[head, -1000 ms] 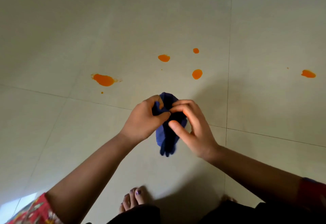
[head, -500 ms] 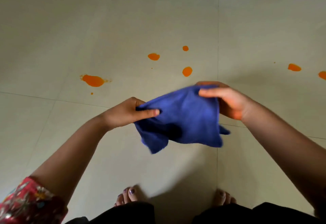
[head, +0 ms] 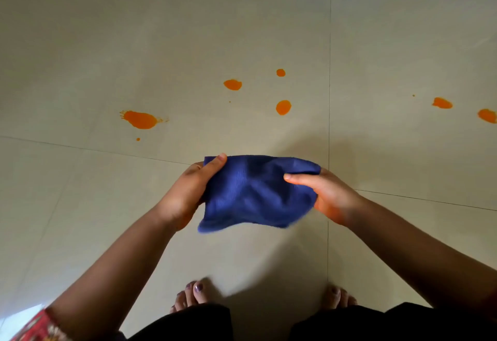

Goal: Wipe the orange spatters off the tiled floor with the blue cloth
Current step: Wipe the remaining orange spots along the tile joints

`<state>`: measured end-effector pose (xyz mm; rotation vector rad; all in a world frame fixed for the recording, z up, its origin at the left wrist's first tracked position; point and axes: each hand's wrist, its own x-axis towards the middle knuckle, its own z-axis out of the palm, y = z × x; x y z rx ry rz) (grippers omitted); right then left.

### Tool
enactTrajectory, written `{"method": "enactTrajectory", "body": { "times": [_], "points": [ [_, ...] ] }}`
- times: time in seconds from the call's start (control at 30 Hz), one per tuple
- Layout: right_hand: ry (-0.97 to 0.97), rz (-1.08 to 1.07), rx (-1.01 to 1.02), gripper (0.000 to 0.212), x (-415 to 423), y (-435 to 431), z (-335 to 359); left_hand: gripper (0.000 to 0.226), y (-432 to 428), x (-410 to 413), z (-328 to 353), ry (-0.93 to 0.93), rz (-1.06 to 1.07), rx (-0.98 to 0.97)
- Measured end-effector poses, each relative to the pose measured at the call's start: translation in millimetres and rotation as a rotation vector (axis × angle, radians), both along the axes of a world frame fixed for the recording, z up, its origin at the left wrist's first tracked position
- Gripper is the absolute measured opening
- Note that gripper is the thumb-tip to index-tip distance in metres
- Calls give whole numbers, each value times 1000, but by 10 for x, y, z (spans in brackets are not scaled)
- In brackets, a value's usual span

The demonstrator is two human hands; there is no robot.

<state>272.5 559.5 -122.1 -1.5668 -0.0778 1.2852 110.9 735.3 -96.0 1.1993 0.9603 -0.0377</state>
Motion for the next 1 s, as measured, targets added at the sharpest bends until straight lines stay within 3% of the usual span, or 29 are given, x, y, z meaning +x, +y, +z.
{"method": "enactTrajectory", "body": {
  "times": [0.1,0.17,0.27,0.33,0.4,0.43,0.5,0.57,0.63,0.73,0.8,0.9,1.0],
  "points": [
    [-132,-85,-67,31,55,-15,0,21,21,-27,-13,-48,118,104],
    [-225,-177,-97,54,96,-25,68,12,30,-38,-31,-40,207,165],
    [-446,-103,-48,75,143,2,161,43,73,-15,-38,47,308,187],
    [-616,17,-23,61,139,24,256,70,128,-21,-27,23,210,214],
    [-722,34,-33,48,126,50,355,74,154,-7,-5,12,3,322],
    [-699,5,-28,41,124,64,390,65,153,14,6,13,-57,376],
    [-448,-102,-25,28,157,96,418,43,142,97,41,-6,-49,391],
    [-141,-95,-91,33,203,127,423,25,140,172,50,-49,38,349],
    [-45,-41,-118,46,226,118,394,22,142,197,53,-109,124,413],
    [-262,-85,-70,51,254,94,359,33,164,172,74,-196,225,482],
    [-437,-121,9,50,279,84,396,38,189,146,65,-236,281,419],
    [-525,-144,146,48,306,70,442,45,219,123,70,-253,269,293],
    [-783,-79,159,53,343,136,472,50,256,188,118,-187,189,499]
  ]
}}
